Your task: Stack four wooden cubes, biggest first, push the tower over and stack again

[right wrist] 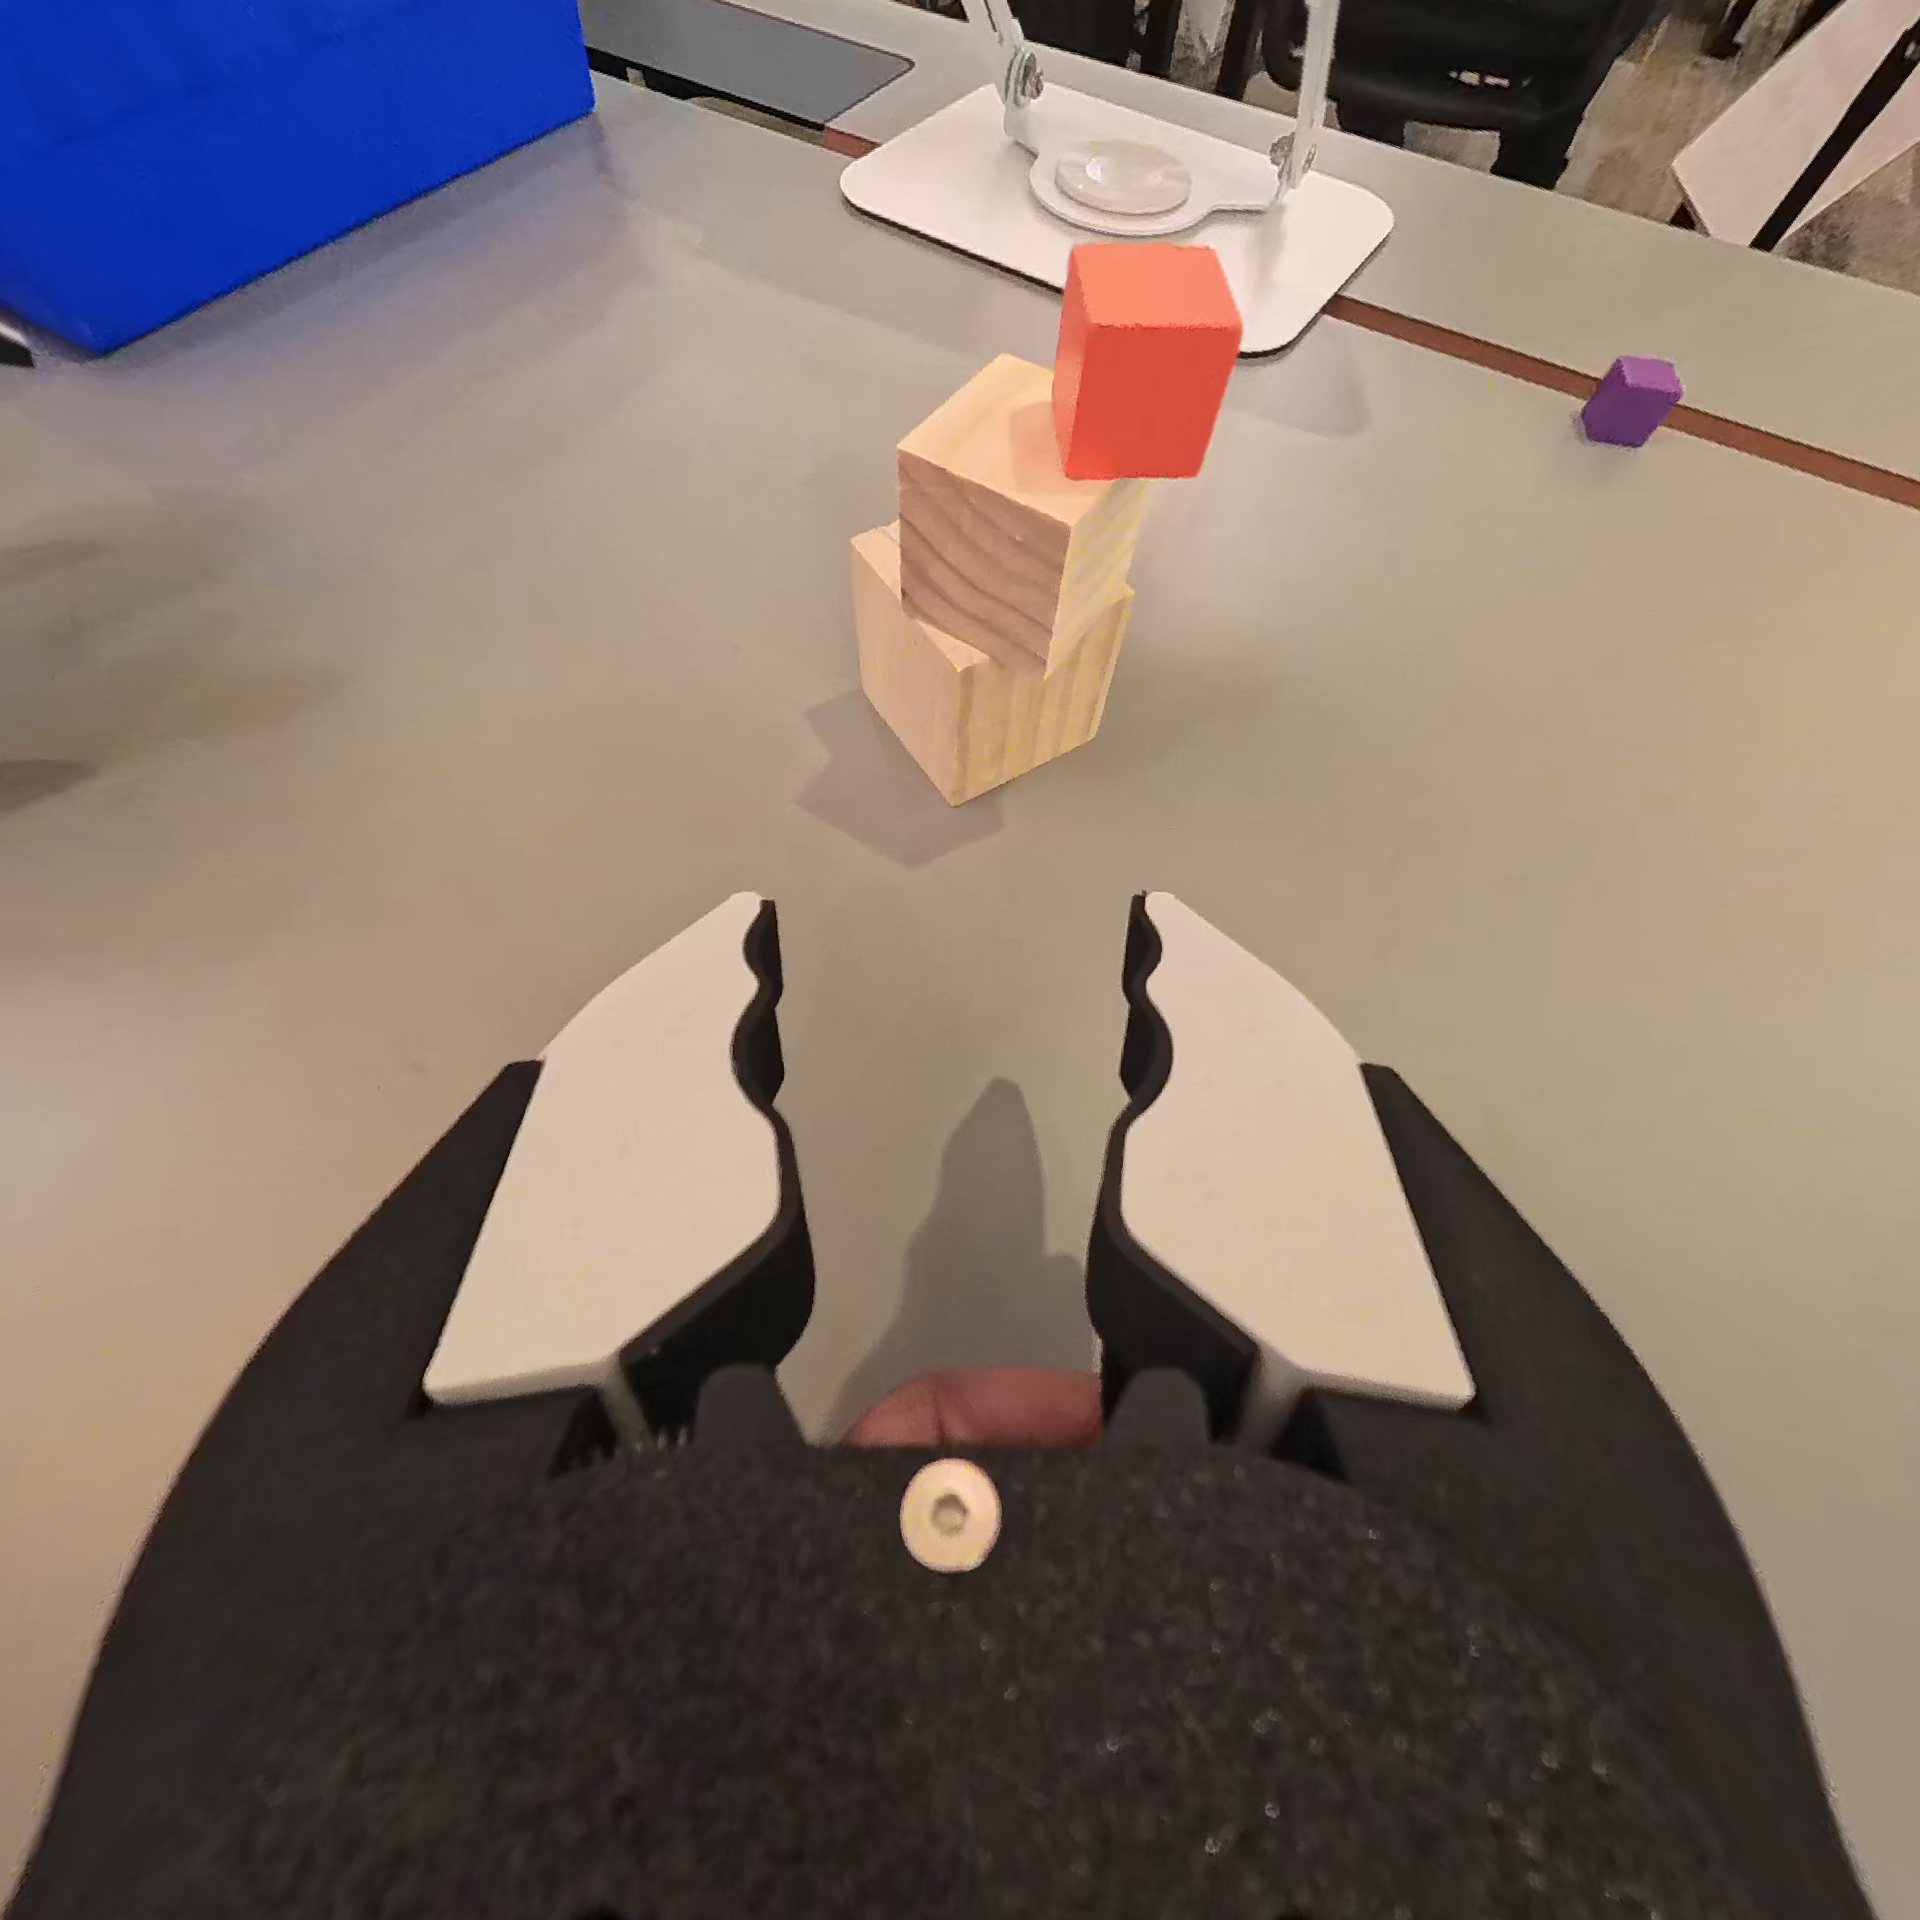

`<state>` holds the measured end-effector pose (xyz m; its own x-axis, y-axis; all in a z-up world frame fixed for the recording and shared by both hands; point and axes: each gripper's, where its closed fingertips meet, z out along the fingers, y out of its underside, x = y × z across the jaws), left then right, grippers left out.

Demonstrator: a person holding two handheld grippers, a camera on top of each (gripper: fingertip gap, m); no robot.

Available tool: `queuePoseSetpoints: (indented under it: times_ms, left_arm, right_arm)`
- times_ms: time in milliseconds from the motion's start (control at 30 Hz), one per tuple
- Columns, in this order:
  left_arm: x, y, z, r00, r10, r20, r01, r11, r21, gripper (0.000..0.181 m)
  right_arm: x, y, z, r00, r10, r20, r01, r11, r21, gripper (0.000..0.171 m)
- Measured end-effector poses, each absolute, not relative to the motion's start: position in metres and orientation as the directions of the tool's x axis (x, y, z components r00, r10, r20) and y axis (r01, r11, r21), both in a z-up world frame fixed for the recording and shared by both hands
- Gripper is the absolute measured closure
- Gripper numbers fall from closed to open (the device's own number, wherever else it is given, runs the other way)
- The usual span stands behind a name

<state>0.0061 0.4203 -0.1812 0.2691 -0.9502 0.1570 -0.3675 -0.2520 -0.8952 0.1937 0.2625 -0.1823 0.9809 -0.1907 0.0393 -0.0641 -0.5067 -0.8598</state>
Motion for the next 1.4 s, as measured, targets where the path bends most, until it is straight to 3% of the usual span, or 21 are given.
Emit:
queuePoseSetpoints:
  times_ms: [733, 867, 933, 1400]
  left_arm:
    - [0.004, 0.420, -0.195, 0.291, -0.942, 0.166, -0.432, -0.285, -0.856, 0.107]
    - [0.004, 0.419, -0.196, 0.289, -0.943, 0.164, -0.440, -0.283, -0.852, 0.108]
    - [0.004, 0.419, -0.196, 0.289, -0.943, 0.168, -0.439, -0.286, -0.851, 0.108]
    - [0.005, 0.418, -0.197, 0.282, -0.946, 0.162, -0.449, -0.279, -0.849, 0.107]
  right_arm:
    - [0.203, 0.265, -0.184, 0.983, -0.174, 0.055, -0.048, -0.537, -0.842, 0.114]
    - [0.203, 0.264, -0.182, 0.989, -0.135, 0.063, -0.020, -0.543, -0.840, 0.148]
    - [0.204, 0.264, -0.180, 0.989, -0.126, 0.071, -0.009, -0.541, -0.841, 0.156]
    - [0.212, 0.262, -0.177, 0.985, -0.160, 0.071, -0.027, -0.537, -0.843, 0.138]
